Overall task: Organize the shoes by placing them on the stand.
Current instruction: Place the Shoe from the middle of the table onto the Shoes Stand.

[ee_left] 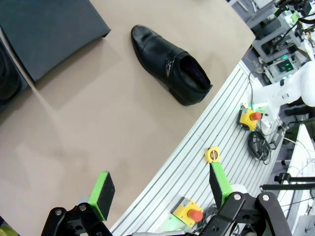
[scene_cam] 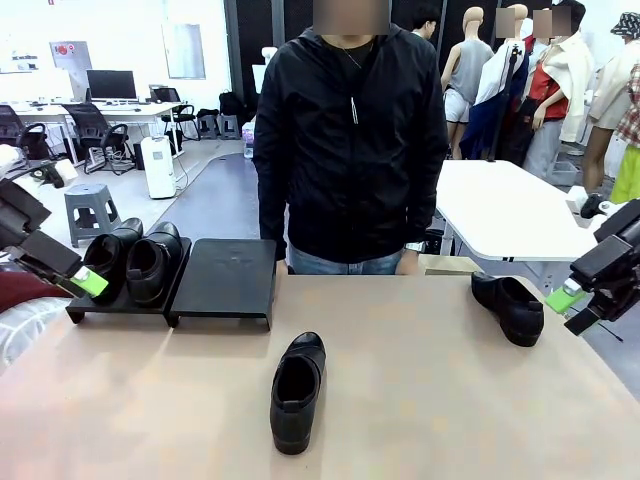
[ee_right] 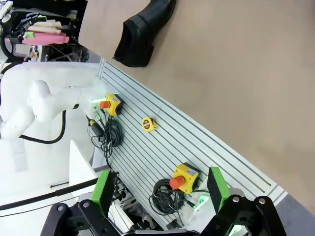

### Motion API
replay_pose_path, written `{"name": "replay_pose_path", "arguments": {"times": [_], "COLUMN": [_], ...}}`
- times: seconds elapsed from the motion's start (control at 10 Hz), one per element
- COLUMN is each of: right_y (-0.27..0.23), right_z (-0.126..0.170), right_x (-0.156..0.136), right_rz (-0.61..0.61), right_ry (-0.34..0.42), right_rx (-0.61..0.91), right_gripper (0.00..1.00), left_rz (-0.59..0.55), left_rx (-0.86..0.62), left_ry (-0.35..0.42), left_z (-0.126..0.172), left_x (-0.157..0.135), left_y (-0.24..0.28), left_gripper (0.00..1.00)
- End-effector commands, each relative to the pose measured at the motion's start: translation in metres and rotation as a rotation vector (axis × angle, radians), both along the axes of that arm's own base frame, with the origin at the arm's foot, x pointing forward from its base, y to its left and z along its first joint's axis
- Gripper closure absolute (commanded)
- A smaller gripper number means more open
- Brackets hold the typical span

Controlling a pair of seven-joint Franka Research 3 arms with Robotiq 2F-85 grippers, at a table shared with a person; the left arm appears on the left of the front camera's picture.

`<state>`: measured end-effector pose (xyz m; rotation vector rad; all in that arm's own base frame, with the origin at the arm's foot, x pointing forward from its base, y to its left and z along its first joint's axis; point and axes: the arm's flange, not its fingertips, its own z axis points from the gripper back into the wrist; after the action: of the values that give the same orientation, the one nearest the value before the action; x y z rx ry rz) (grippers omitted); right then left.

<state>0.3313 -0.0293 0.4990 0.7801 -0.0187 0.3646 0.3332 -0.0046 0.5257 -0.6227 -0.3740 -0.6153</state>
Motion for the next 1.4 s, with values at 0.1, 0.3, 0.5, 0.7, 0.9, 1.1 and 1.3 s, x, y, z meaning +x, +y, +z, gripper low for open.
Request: {"name": "replay_pose_path", "arguments": {"times": [0.1,0.3,0.5,0.7,0.9,1.1,1.3], "right_y": [-0.003,-0.003,-0.003,-0.003,-0.003,-0.003,-0.003], "right_z": [0.002,0.002,0.002,0.002,0.002,0.002,0.002], "right_x": [-0.001,-0.001,-0.001,-0.001,-0.001,-0.001,-0.001], "right_rz": [0.025,0.025,0.025,0.025,0.025,0.025,0.025], "right_ry": [-0.013,-0.013,-0.013,-0.013,-0.013,-0.013,-0.013], "right_rx": [0.002,0.002,0.002,0.002,0.002,0.002,0.002], "right_gripper": [0.00,0.00,0.00,0.00,0.00,0.00,0.00], "left_rz": [0.000,-0.048,-0.182,-0.039,0.043,0.081,0.023], "left_rx": [-0.023,0.124,0.276,0.291,0.325,0.265,0.304], "left_ry": [-0.009,0.069,0.069,0.204,0.322,0.316,0.340], "left_z": [-0.001,0.030,0.068,0.066,0.033,0.042,0.014], "left_x": [0.001,-0.005,-0.009,0.004,0.008,0.013,-0.007], "left_y": [-0.001,-0.040,-0.187,-0.320,-0.393,-0.396,-0.410], "left_gripper": [0.00,0.00,0.00,0.00,0.00,0.00,0.00]}}
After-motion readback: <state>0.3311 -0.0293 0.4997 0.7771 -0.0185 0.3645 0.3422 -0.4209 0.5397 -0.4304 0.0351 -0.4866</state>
